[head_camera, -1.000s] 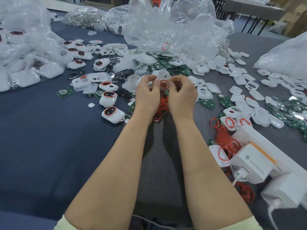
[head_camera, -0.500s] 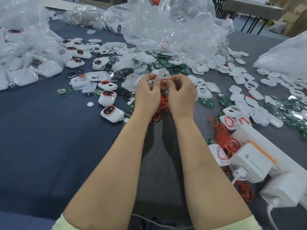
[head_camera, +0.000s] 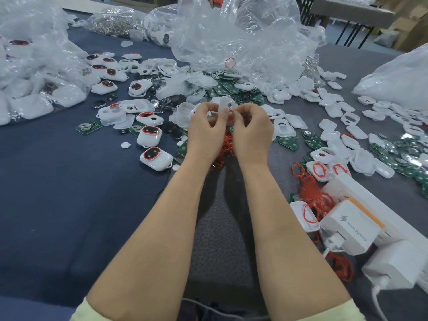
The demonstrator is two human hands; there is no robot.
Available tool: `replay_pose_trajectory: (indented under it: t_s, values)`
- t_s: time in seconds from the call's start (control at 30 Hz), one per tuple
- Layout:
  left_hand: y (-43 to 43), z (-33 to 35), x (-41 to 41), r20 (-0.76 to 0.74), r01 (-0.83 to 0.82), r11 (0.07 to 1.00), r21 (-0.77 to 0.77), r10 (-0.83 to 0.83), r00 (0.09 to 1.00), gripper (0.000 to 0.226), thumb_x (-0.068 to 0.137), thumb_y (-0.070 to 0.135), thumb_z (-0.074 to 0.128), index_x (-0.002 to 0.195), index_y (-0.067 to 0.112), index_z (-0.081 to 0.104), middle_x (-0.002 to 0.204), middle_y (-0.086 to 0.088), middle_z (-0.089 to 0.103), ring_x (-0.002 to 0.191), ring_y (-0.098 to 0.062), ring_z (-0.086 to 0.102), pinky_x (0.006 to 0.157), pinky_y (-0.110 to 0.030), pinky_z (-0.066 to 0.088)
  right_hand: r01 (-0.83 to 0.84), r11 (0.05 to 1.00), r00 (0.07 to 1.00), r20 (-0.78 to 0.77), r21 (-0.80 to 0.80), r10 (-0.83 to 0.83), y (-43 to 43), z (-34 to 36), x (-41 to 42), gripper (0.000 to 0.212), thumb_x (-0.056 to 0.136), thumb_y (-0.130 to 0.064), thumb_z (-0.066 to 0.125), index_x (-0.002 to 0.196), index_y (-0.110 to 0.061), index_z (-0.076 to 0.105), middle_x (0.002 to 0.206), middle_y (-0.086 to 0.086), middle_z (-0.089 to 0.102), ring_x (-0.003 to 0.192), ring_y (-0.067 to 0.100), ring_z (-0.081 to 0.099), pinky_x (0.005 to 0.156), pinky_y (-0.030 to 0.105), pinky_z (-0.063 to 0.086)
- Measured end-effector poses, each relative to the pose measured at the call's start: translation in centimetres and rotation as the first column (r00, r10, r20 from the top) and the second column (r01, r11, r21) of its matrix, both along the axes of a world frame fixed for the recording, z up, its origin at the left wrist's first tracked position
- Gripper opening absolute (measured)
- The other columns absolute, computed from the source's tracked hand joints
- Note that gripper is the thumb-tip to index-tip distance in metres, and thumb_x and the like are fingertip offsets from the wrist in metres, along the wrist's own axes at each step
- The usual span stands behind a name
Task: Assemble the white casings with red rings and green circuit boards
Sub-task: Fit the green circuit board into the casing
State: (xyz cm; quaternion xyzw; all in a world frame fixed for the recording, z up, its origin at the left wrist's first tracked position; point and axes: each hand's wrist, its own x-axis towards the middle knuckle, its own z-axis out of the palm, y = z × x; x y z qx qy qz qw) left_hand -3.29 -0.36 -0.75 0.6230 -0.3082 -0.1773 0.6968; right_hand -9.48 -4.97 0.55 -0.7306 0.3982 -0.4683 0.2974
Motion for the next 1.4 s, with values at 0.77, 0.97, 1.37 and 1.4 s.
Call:
replay_pose_trajectory:
  t_s: [0.77,0.97,1.37,1.4]
  values:
    - [0.8,1.0,0.2,-0.371,0.111,0.957,-0.267,-0.209,0.905,0.008,0.097,0.008,0.053,0.091,0.013,0.056,0.074,0.0,0.072,0.07,-0.01,0.069,0.071,-0.021,0.056,-0.648,0.558,0.705,0.685,0.519,0.182,-1.2,0.6,-1.3,0.008,0.095,-0.002,0.052,0.089,-0.006,0.057,0.068,0.001,0.068,0.05,0.004,0.059,0.047,0.014,0.045]
    - [0.7,1.1,0.1,-0.431,0.073,0.962,-0.263,-0.185,0.883,0.004,0.097,0.007,0.052,0.095,0.01,0.054,0.072,0.0,0.071,0.064,-0.008,0.067,0.067,-0.02,0.057,-0.5,0.743,0.817,0.527,0.445,0.235,-1.3,-0.6,-0.4,0.007,0.093,-0.012,0.06,0.088,-0.016,0.057,0.079,0.008,0.066,0.054,0.006,0.058,0.051,0.017,0.044]
    - [0.5,1.2,0.1,-0.5,0.054,0.962,-0.268,-0.187,0.845,0.011,0.098,0.004,0.047,0.091,0.011,0.051,0.078,-0.007,0.069,0.068,-0.015,0.068,0.073,-0.027,0.057,-0.278,0.927,0.96,0.118,0.252,0.255,-1.0,-1.0,-0.1,0.023,0.089,-0.028,0.064,0.109,-0.015,0.061,0.069,-0.008,0.051,0.07,0.01,0.051,0.074,0.029,0.044]
    - [0.5,1.2,0.1,-0.487,0.056,0.964,-0.26,-0.181,0.854,0.01,0.098,0.004,0.048,0.092,0.011,0.052,0.079,-0.007,0.069,0.069,-0.015,0.068,0.075,-0.028,0.056,-0.28,0.922,0.959,0.125,0.266,0.255,-0.9,-0.9,-0.1,0.022,0.089,-0.029,0.064,0.108,-0.017,0.062,0.07,-0.005,0.052,0.071,0.012,0.052,0.075,0.032,0.045]
